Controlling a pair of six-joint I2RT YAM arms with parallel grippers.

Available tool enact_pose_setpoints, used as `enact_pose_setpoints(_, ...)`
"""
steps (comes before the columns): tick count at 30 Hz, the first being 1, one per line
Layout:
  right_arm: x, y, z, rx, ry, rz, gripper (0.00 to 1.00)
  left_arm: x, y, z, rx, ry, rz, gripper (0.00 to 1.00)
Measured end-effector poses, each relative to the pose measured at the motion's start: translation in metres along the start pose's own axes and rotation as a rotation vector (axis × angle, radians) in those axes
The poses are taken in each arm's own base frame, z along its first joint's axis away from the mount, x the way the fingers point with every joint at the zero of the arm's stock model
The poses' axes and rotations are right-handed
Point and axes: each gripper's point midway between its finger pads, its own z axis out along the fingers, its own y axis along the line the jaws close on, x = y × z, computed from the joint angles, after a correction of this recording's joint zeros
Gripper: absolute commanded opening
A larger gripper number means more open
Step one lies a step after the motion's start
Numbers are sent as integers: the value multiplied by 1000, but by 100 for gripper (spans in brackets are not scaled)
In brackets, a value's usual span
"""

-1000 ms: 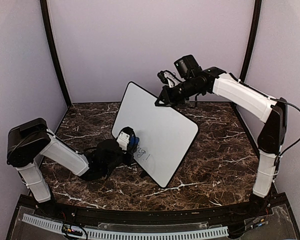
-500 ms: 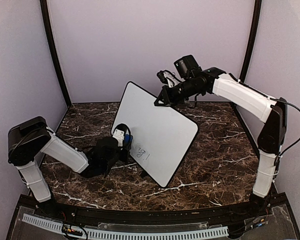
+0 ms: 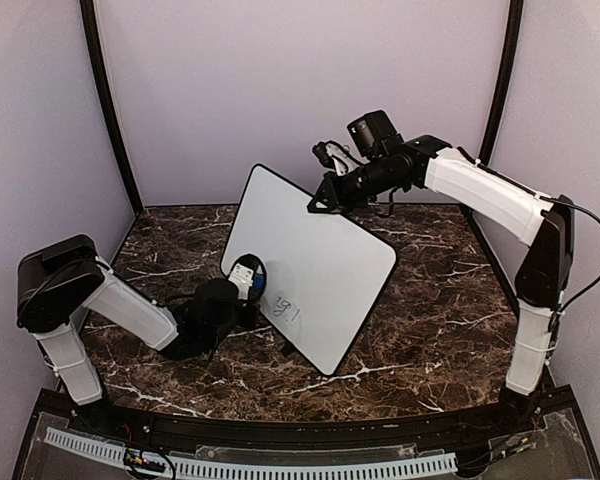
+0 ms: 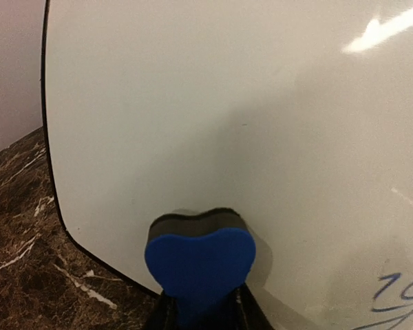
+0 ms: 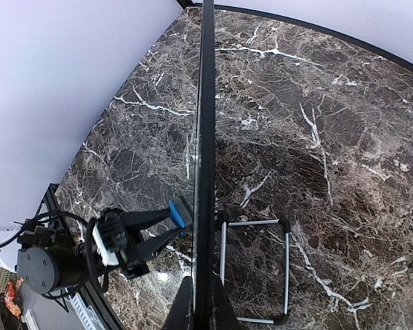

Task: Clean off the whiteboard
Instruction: Erase the center of the whiteboard.

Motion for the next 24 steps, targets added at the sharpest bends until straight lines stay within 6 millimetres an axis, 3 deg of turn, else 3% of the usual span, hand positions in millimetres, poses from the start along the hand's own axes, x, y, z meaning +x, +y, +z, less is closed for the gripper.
enact_pose_setpoints(5,-1,-3,0,10,-2,2,0,-13,-52,-22,128,-70,58,0)
enact_pose_setpoints(12,-1,-3,0,12,-3,2,0,-18,-84,-38,219,-110,96,0)
enact_pose_setpoints(18,-1,-3,0,10,-3,-1,0,-19,-89,-41,224,-119,103,0)
enact_pose_setpoints(24,-1,-3,0,10,-4,-3,0,-17,-70,-31,163,-98,55,0)
